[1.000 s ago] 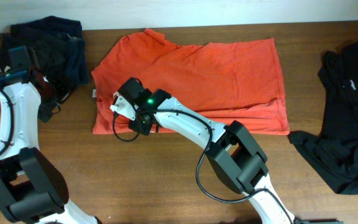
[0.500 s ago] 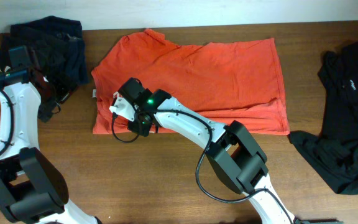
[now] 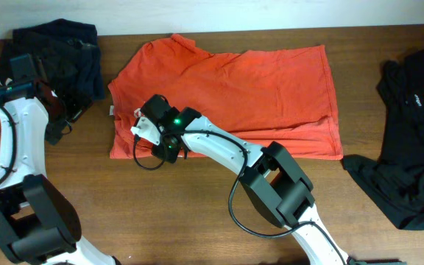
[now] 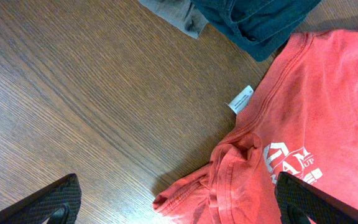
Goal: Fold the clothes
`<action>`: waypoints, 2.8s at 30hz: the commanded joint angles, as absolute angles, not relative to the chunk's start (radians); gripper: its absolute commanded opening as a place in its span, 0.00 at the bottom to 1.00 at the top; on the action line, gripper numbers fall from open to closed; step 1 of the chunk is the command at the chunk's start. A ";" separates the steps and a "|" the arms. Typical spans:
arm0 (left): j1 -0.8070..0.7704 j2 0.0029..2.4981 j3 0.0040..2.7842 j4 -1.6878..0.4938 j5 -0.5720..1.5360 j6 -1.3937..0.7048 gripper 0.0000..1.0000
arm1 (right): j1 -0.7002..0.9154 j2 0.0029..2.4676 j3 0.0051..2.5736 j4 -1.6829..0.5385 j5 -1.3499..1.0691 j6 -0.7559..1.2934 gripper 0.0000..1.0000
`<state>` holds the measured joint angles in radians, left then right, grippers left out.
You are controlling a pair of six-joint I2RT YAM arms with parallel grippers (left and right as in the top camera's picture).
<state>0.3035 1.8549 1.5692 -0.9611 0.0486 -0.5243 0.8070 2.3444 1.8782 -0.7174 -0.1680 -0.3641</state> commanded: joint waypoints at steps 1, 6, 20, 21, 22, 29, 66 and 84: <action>0.306 1.834 1.584 -0.963 0.037 -0.526 0.99 | 0.802 2.360 1.872 -0.713 -0.172 -0.359 0.17; 0.305 1.834 1.584 -0.963 0.037 -0.526 0.99 | 0.800 2.360 1.872 -0.702 -0.173 -0.358 0.15; 0.305 1.834 1.584 -0.963 0.037 -0.526 0.99 | 0.783 2.359 1.924 -0.719 -0.173 -0.358 0.13; 0.305 1.834 1.584 -0.963 0.037 -0.526 0.99 | 0.783 2.358 1.932 -0.724 -0.173 -0.358 0.13; 0.305 1.834 1.584 -0.963 0.037 -0.526 0.99 | 0.783 2.359 1.939 -0.729 -0.173 -0.358 0.13; 0.305 1.834 1.584 -0.963 0.037 -0.526 0.99 | 0.783 2.358 1.956 -0.735 -0.173 -0.358 0.17; 0.304 1.834 1.584 -0.968 0.038 -0.526 0.99 | 0.576 2.381 1.955 -0.318 -0.120 -0.159 0.77; -0.028 1.885 1.584 -0.905 0.241 -0.355 0.99 | 0.285 2.248 2.259 -0.897 -0.217 0.223 0.95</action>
